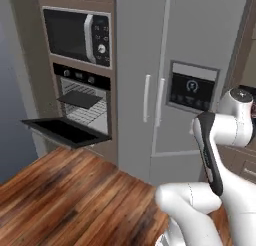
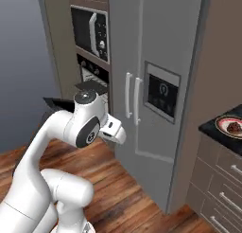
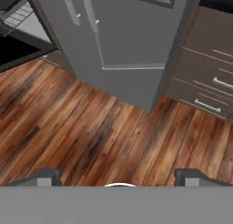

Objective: Take the baked cake out of the oven and place it on the plate for cooling. Then close the oven door.

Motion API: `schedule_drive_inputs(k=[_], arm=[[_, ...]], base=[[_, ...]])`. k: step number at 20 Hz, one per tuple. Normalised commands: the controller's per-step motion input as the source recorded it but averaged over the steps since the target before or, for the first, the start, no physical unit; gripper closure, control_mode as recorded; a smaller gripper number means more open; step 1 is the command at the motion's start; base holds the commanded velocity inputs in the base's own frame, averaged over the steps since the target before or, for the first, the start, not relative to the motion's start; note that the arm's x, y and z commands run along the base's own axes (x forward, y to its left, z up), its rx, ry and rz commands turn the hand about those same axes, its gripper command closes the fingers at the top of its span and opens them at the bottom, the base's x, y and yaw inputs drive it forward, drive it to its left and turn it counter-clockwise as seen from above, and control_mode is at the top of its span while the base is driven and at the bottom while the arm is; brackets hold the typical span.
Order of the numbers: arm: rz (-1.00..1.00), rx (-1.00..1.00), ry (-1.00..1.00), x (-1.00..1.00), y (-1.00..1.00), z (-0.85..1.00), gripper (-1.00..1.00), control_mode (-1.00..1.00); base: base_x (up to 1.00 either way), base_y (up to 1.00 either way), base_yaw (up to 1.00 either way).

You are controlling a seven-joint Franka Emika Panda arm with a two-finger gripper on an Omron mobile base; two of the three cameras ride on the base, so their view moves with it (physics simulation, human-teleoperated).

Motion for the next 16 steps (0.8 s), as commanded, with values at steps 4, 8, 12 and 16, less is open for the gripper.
schedule_drive_inputs(k=[4, 8, 12, 16], arm=[[0.0, 0.0, 0.0, 0.0, 0.0, 0.0, -1.0, 1.0], [0.0, 0.0, 0.0, 0.0, 0.0, 0.0, -1.0, 1.0], [0.0, 0.0, 0.0, 0.0, 0.0, 0.0, -1.0, 1.0], [0.0, 0.0, 0.0, 0.0, 0.0, 0.0, -1.0, 1.0]], base=[[0.4, 0.14, 0.65], [0.65, 0.0, 0.55], [0.63, 0.14, 0.46], [0.84, 0.03, 0.24]])
